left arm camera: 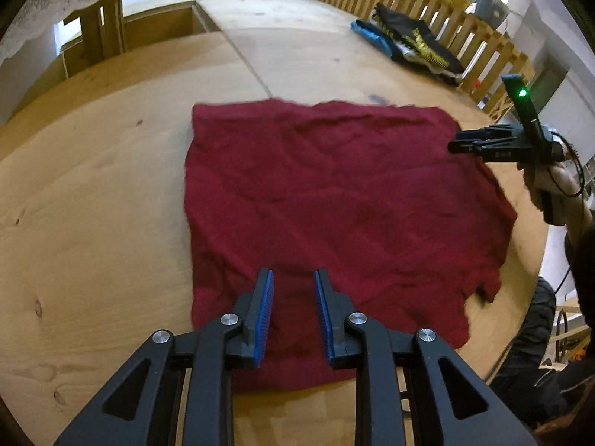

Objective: Fold clothes

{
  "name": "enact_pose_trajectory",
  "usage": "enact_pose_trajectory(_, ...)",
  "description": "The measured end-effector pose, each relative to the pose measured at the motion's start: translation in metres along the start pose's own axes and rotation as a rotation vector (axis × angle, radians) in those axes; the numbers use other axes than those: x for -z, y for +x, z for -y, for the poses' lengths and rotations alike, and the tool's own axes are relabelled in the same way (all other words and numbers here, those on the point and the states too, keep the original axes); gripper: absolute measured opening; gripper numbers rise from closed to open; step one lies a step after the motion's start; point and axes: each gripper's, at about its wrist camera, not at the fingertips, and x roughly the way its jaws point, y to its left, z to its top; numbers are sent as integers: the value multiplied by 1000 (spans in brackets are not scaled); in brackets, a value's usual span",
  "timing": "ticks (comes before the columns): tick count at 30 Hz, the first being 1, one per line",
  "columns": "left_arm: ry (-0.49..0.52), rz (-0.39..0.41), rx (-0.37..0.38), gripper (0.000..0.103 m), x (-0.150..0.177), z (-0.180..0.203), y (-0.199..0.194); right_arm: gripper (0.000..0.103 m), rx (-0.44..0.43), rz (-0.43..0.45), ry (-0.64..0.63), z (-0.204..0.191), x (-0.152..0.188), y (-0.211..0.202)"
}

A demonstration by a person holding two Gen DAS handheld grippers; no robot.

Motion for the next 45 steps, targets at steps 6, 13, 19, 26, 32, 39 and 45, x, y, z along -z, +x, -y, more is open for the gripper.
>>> enact_pose_trajectory(6, -11, 14, -15, 21, -2, -8, 5, 52, 6, 4, 7, 5, -3, 5)
enact_pose_trajectory(13, -9, 64, -64, 21, 4, 7, -17, 54, -55, 46, 91, 11, 14, -33)
enact_pose_trajectory(19, 86, 136, 5, 27, 19, 77, -58, 54, -37, 91, 146, 23, 65, -80)
enact_pose_trajectory(26, 231, 104, 146, 42, -4, 214, -24, 54, 6, 45, 170, 56, 55, -73)
enact_pose_trajectory(32, 306, 43, 162, 60, -31, 316, 33, 55, -30, -4, 167, 70, 22, -54)
enact_pose_trajectory(39, 267, -42, 82, 60, -53, 349, 81, 55, -63, -40, 140, 83, -8, -27)
enact_pose_trajectory(45, 264, -87, 21, 64, -55, 367, 98, 55, -63, -58, 74, 78, -16, -12)
